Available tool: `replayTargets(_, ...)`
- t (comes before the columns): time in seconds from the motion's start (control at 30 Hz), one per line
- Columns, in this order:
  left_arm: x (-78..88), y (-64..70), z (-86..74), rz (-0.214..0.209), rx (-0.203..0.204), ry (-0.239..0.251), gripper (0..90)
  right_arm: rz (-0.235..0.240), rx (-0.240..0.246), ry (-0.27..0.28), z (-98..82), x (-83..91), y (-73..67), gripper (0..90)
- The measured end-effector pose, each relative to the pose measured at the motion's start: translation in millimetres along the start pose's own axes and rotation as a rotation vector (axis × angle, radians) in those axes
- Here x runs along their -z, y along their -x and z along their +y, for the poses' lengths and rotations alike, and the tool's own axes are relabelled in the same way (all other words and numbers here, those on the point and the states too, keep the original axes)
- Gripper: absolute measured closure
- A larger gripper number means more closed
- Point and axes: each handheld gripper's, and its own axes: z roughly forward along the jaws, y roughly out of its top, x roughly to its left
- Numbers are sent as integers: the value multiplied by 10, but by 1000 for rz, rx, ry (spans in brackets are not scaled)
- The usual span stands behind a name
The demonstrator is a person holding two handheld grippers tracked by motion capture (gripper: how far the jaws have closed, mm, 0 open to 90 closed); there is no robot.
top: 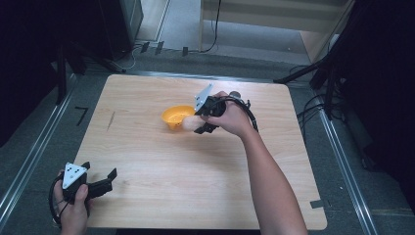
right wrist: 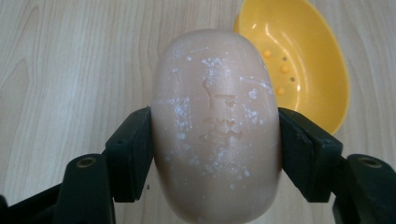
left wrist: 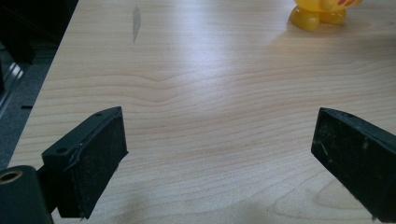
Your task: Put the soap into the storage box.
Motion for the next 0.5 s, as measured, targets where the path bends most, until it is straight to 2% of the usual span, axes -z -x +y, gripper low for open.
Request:
replayTargets(0.03, -2, 1, 0, 1, 4, -1, 37, 2, -9, 9, 5, 2, 25, 326)
replayTargets(0.17, 5, 2, -2, -3, 0, -1, 40, -8, -19, -11, 49, 16, 156, 326)
replayTargets(0.3, 8, 2, -4, -8, -1, -2, 39, -16, -22, -6, 81, 5, 210, 326)
replayTargets(0.5, 2, 4, -2, -4, 0, -7, 40, -25, 1, -15, 182, -100, 269, 326)
